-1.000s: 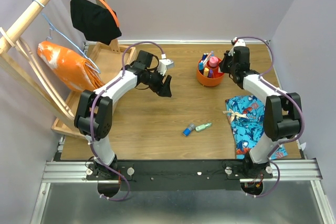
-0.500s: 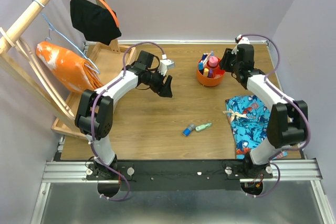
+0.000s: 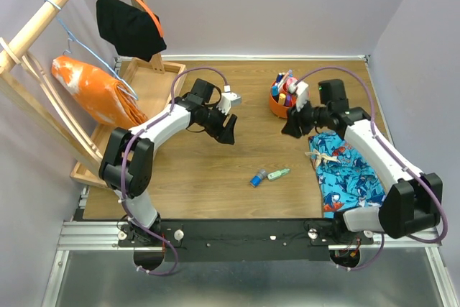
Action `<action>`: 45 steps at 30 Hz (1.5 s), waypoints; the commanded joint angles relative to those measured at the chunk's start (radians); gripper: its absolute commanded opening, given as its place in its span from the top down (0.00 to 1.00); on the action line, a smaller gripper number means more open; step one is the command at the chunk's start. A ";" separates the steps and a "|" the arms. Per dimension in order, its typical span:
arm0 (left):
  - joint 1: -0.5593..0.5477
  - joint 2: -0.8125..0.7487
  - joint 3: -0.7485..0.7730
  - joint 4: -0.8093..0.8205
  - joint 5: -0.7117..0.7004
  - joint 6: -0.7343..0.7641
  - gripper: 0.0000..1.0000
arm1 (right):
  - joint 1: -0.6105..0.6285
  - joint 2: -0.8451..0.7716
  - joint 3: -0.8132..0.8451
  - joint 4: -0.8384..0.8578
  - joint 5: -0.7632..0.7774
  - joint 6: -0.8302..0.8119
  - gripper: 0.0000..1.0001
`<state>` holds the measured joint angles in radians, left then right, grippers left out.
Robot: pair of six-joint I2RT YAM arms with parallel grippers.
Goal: Sort the stationery into containers
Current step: Pick up the stationery from the center of the board.
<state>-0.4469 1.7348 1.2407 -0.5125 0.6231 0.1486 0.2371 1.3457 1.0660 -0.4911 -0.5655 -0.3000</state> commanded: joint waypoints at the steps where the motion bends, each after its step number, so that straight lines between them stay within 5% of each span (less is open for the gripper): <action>1: -0.004 -0.052 -0.015 0.005 -0.082 0.012 0.27 | 0.160 -0.054 -0.053 -0.312 -0.021 -0.536 0.49; 10: -0.006 -0.092 -0.040 -0.003 -0.117 0.042 0.27 | 0.355 0.003 -0.156 -0.305 0.107 -0.740 0.50; 29: -0.016 -0.110 -0.066 -0.008 -0.079 0.046 0.25 | 0.390 0.133 -0.205 -0.250 0.211 -0.840 0.51; 35: -0.188 -0.100 -0.011 0.003 -0.147 0.012 0.26 | 0.294 -0.032 -0.141 -0.219 0.135 -0.605 0.53; 39: -0.305 -0.011 0.090 -0.036 -0.235 0.017 0.27 | 0.185 -0.164 -0.087 -0.132 0.157 -0.301 0.50; 45: -0.450 0.152 0.313 -0.128 -0.319 0.025 0.28 | 0.080 -0.322 -0.078 0.083 0.543 0.066 0.45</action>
<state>-0.8085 1.7813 1.4242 -0.5537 0.3939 0.1608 0.3405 1.1065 0.9691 -0.5941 -0.3161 -0.5865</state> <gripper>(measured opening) 0.732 0.536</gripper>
